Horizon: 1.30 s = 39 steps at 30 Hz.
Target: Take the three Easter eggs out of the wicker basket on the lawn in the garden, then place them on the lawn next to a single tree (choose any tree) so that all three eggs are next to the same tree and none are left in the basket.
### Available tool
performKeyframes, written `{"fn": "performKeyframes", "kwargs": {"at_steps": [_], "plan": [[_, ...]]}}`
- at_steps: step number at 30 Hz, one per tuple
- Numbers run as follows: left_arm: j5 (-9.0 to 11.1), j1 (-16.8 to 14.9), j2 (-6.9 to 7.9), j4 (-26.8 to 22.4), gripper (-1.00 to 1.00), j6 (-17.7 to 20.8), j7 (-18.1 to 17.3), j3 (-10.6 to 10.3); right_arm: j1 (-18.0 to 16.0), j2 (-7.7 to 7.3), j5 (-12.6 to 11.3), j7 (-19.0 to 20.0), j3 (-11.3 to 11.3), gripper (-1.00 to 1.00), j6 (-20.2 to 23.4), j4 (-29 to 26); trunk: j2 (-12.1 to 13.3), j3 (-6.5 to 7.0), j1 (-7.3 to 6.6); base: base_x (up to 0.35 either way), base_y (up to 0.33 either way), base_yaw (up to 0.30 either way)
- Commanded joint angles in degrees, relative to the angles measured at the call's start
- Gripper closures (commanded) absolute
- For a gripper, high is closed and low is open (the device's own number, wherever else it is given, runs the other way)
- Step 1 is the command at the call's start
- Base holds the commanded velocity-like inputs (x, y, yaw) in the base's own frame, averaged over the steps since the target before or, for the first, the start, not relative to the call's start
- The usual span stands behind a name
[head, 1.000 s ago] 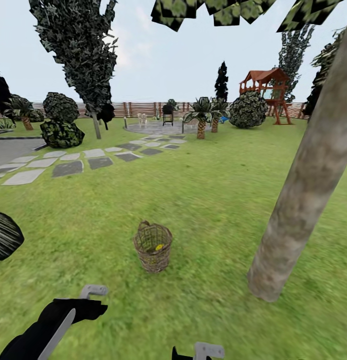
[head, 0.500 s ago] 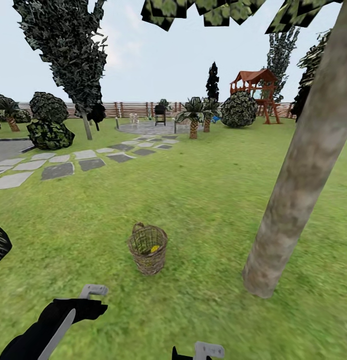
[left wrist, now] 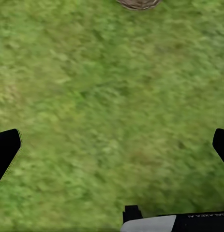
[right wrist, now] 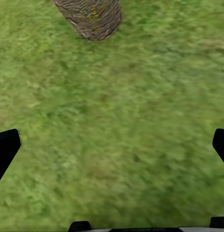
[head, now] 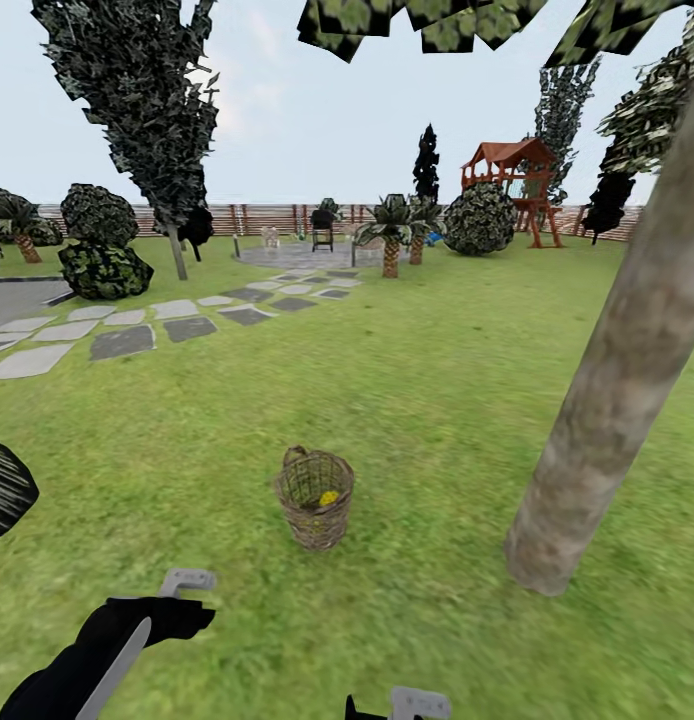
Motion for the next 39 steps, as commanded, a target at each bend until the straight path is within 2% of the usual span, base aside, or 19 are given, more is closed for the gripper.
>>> {"fn": "performKeyframes", "kwargs": {"at_steps": [1, 9, 16, 39], "plan": [[0.2, 0.0, 0.06, 0.0, -1.00, 0.2, 0.1, -0.1, 0.0, 0.01, -0.3, -0.3, 0.0, -1.00, 0.3, -0.1, -0.1, -0.12, 0.04, 0.000, 0.285, 0.000], [0.2, -0.1, 0.07, 0.0, -1.00, 0.1, 0.1, -0.1, 0.0, 0.00, -0.4, -0.3, -0.1, -1.00, 0.2, -0.1, -0.1, -0.06, 0.04, 0.003, 0.286, -0.012], [0.1, 0.0, 0.08, 0.0, -1.00, 0.0, 0.2, -0.1, 0.0, -0.08, -0.5, -0.3, -0.1, -1.00, 0.2, -0.1, -0.1, 0.35, 0.04, 0.097, 0.282, -0.158], [0.1, 0.0, 0.13, 0.1, -1.00, -0.1, 0.3, -0.1, 0.0, -0.09, -0.5, -0.3, -0.1, -1.00, 0.2, -0.1, -0.1, 2.05, 0.04, 0.226, 0.237, -0.212]]}}
